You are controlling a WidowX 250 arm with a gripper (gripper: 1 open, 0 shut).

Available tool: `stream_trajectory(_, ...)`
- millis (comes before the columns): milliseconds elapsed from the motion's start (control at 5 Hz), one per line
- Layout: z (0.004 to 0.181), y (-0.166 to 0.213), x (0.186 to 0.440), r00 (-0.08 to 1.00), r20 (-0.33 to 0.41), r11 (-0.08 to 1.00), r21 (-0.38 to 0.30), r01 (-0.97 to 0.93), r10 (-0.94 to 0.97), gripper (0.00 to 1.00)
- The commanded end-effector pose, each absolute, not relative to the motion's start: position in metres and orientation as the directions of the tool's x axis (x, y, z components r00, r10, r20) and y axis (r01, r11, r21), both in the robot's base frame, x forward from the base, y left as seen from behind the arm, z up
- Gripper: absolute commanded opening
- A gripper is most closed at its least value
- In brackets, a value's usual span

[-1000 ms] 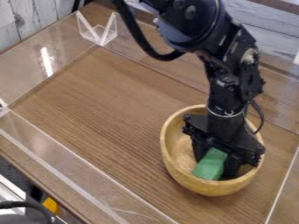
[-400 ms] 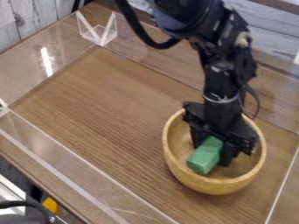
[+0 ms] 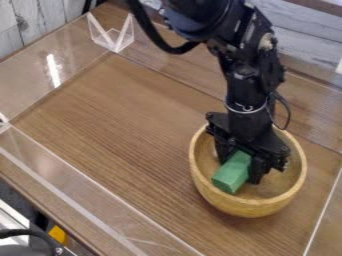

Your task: Remove the green block from inside the brown bowl and put it on the table

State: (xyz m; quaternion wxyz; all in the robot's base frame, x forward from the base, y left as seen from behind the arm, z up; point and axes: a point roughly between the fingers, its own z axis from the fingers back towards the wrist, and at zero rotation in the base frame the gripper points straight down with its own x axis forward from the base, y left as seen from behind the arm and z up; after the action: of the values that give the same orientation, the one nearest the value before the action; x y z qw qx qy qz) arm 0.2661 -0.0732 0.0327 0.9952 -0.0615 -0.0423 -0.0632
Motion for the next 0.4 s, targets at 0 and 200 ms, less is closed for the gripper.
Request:
stream_trajectory(0,0.0362,-0.0719,0.2702,0.988,0.124,0.987,-0.118,0.110,-0.095,0.00)
stream_trajectory(200,0.0317,-0.0720,0.2700,0.990,0.124,0.990,-0.118,0.082,-0.067,0.00)
